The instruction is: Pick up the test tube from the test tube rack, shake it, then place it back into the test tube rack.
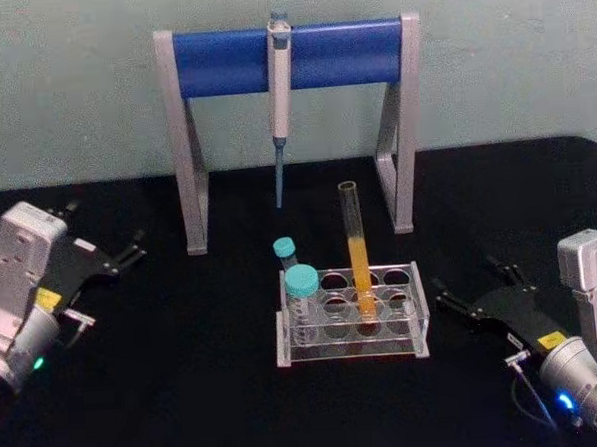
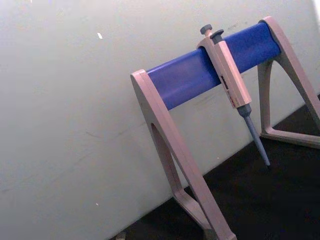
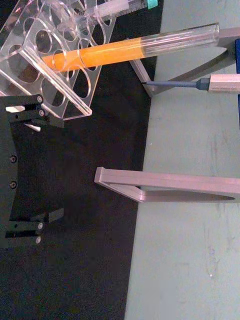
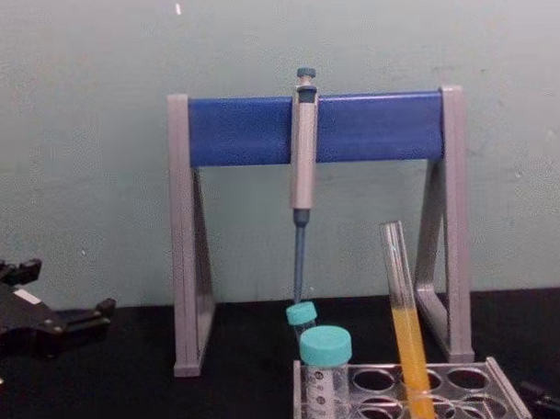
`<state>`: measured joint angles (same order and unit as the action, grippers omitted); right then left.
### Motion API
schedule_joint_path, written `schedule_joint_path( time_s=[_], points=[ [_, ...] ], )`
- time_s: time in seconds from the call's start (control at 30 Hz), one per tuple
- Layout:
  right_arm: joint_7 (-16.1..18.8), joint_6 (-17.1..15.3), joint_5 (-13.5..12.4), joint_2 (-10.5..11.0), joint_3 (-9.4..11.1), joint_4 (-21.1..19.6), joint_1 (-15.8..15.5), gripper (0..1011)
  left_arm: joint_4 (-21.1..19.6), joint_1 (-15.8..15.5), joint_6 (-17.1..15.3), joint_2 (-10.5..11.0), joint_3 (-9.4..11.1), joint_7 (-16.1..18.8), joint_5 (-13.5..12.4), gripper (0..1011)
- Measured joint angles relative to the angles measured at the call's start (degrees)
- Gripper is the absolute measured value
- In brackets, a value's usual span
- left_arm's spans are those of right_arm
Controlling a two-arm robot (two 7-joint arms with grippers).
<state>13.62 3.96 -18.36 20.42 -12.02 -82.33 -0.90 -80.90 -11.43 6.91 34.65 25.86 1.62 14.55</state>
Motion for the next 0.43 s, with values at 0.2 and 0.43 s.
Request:
schedule_joint_path(
  time_s=[0.2,0.43],
  points=[
    [0.0,0.0,0.0,0.0,0.0,0.0,0.0,1000,0.0,0.0,0.0,0.0,0.0,0.0,0.0,1001],
    [0.0,0.0,-0.1,0.0,0.0,0.0,0.0,1000,0.0,0.0,0.0,0.0,0.0,0.0,0.0,1001]
  ],
)
